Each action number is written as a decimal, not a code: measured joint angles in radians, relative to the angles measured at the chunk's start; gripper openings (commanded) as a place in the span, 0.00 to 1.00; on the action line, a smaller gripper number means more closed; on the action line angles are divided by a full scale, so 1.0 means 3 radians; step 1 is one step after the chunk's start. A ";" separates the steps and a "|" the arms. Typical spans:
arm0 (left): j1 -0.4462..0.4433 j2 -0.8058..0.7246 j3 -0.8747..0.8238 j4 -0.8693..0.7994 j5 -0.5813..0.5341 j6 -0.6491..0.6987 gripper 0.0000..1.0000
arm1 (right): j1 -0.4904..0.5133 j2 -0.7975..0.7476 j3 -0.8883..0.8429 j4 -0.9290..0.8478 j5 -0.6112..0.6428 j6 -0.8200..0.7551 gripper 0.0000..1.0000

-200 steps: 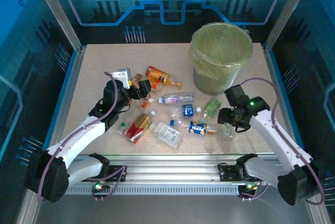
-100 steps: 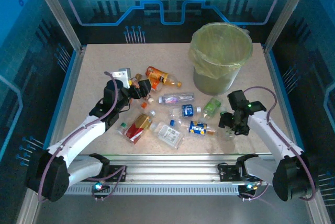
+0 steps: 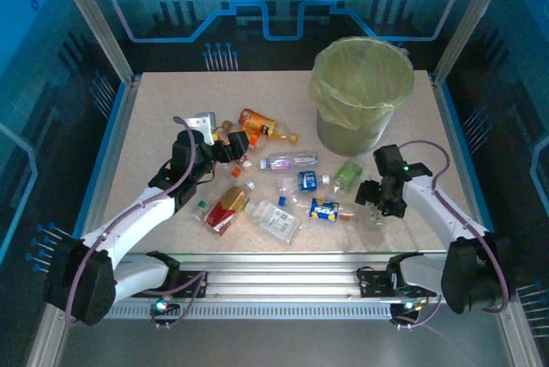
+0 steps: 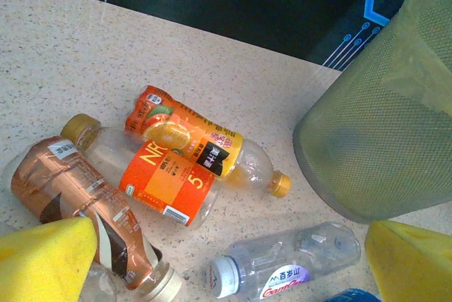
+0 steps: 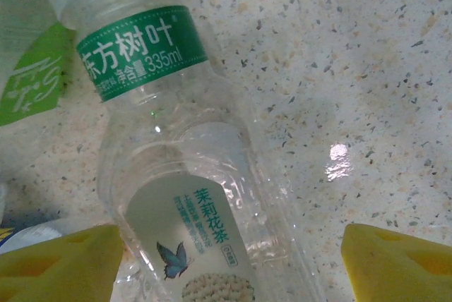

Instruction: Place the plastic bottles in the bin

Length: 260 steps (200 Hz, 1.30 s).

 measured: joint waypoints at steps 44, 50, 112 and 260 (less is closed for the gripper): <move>0.0000 0.0000 0.0000 0.0000 0.0013 -0.0010 0.99 | -0.0270 0.0001 -0.0112 0.0173 0.0000 0.0004 0.80; 0.0000 0.0000 0.0000 -0.0001 0.0013 -0.0010 0.99 | -0.0309 0.0001 -0.0128 0.0196 -0.0001 0.0004 0.80; 0.0000 0.0017 0.0001 -0.0001 0.0015 -0.0010 0.99 | -0.0413 0.0191 -0.0196 0.0356 -0.0060 0.0004 0.80; 0.0006 0.0005 0.0000 -0.0001 0.0022 -0.0009 0.99 | -0.0277 -0.0656 -0.0036 0.0114 0.0273 0.0144 0.32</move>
